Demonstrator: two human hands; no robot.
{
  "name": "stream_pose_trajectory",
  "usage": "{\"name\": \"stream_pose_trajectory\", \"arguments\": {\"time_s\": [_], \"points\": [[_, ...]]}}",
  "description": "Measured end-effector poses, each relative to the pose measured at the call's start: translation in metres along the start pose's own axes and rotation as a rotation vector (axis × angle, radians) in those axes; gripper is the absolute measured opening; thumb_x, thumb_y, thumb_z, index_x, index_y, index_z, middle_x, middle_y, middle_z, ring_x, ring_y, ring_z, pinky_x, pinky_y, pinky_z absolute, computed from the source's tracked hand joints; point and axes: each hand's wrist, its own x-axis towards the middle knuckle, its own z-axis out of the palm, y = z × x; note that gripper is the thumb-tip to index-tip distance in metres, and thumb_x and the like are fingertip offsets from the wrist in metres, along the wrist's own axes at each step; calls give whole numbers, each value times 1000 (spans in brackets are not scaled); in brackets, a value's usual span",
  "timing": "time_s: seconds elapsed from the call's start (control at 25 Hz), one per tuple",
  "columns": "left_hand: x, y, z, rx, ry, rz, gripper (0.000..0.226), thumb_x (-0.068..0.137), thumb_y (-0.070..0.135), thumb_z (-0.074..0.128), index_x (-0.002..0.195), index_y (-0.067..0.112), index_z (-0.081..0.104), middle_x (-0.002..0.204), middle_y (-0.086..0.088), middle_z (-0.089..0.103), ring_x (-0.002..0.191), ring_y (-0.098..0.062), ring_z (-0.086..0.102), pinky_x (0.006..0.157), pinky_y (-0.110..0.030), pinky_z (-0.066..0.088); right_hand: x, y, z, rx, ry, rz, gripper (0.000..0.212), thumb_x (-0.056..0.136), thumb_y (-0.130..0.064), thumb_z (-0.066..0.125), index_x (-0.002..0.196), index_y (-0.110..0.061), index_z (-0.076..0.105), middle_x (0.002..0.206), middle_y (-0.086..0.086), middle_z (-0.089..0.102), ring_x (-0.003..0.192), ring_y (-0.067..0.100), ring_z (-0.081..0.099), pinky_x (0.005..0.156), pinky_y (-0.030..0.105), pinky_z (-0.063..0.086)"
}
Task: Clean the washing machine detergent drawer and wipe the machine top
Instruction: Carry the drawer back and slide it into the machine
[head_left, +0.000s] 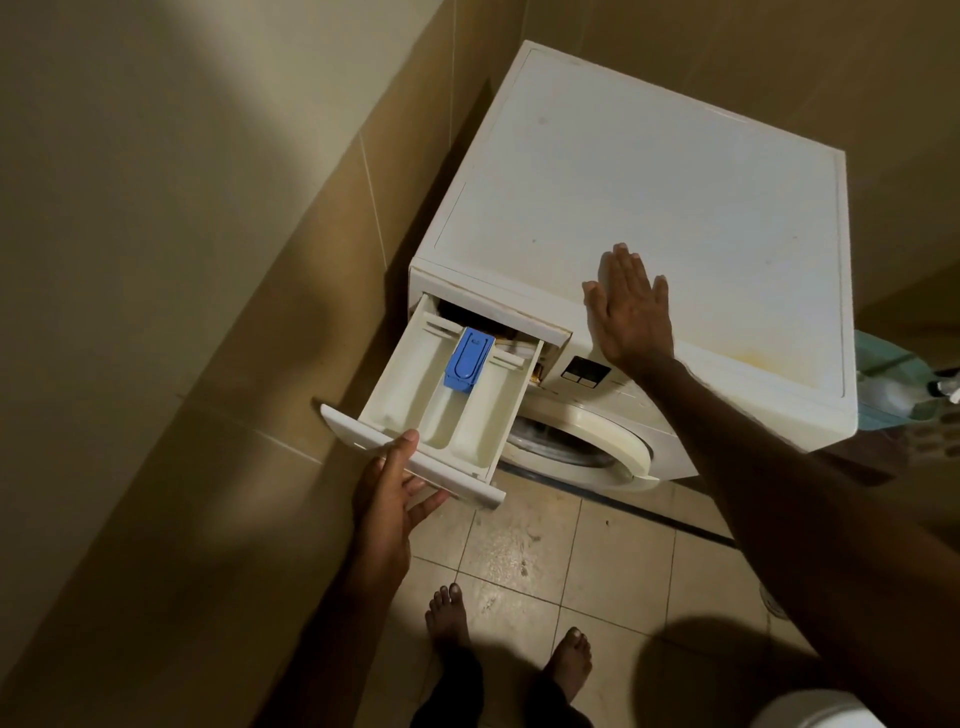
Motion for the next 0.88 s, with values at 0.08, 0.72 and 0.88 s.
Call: {"name": "stream_pose_trajectory", "arguments": {"time_s": [0.08,0.72,0.88], "points": [[1,1,2,12,1,10,78,68,57,83,134,21,63,128,-14,70,116,-35,70,85,-51,63,0,0,0,9,4,1,64,113,-46,16,165,-10,13,174,10,7,161,25,4,129,55,5],[3,-5,21,-31,41,-2,76,68,53,85,134,24,62,127,-12,72,114,-33,72,85,-50,64,0,2,3,31,21,2,64,112,-47,16,166,-12,13,174,7,6,161,21,3,129,53,2],[4,-1,33,-50,53,-17,83,62,54,88,134,24,61,127,-11,71,114,-34,71,84,-53,64,-1,1,4,27,30,3,63,113,-46,17,166,-12,14,174,7,7,161,21,4,129,53,3]]}}
